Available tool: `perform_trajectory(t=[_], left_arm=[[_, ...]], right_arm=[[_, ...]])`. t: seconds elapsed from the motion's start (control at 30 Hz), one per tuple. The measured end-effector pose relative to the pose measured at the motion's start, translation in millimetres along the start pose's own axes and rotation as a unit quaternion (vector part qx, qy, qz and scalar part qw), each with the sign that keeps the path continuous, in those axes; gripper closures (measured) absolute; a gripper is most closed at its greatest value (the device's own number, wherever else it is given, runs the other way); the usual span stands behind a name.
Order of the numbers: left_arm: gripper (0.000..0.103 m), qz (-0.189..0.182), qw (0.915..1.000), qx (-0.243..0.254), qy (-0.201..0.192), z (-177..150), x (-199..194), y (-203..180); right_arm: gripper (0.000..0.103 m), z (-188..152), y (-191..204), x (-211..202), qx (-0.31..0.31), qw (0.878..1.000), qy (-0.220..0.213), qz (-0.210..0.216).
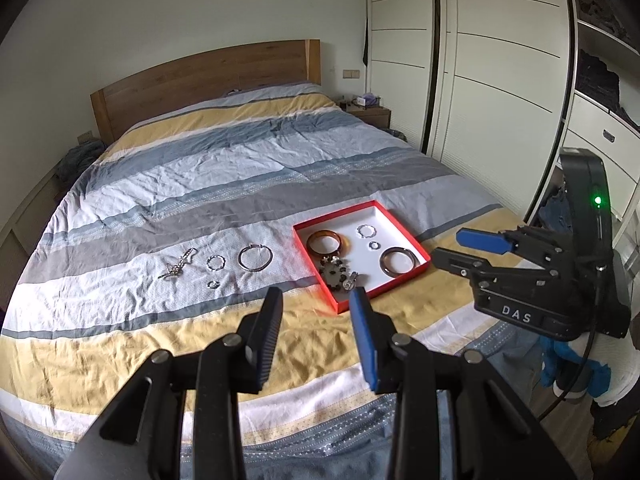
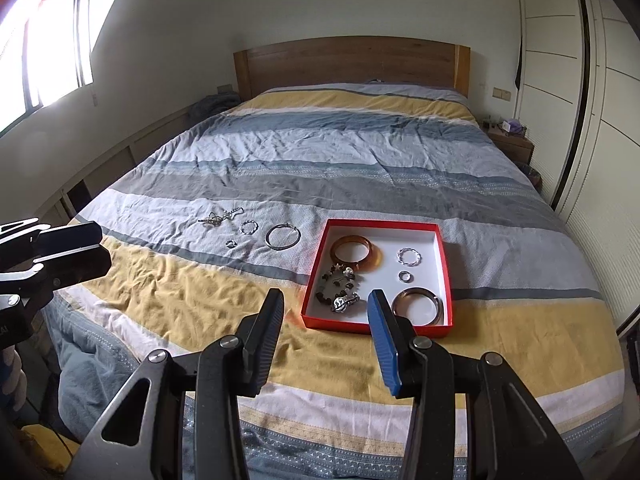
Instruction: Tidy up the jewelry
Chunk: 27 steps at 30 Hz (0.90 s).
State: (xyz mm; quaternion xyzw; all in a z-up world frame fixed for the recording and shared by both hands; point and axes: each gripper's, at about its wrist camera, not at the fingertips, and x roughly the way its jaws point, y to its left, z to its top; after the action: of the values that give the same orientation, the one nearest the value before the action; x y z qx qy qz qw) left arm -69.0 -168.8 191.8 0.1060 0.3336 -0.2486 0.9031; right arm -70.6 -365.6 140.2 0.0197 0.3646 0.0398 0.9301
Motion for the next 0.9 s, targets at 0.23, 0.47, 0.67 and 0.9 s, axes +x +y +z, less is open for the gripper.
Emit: perform_trajectory(t=[0.23, 0.47, 0.67, 0.9], left_arm=[[0.07, -0.004, 0.9997, -0.003, -0.025, -8, -37, -1], [0.07, -0.006, 0.9987, -0.001, -0.051, -15, -69, -6], [0.07, 0.0, 0.998, -0.005, -0.063, -23, -91, -3], [0.062, 0.019, 0.9964, -0.031, -0.077, -36, -114, 25]], right_arm=[[0.06, -2, 12, -34, -0.006, 1.0, -0.023, -0.007], [0.06, -8, 25, -64, -0.013, 0.999, -0.039, -0.012], [0.06, -13, 35, -87, -0.02, 0.998, -0.052, -0.012], [0.06, -12, 45, -106, -0.025, 0.998, -0.065, -0.004]])
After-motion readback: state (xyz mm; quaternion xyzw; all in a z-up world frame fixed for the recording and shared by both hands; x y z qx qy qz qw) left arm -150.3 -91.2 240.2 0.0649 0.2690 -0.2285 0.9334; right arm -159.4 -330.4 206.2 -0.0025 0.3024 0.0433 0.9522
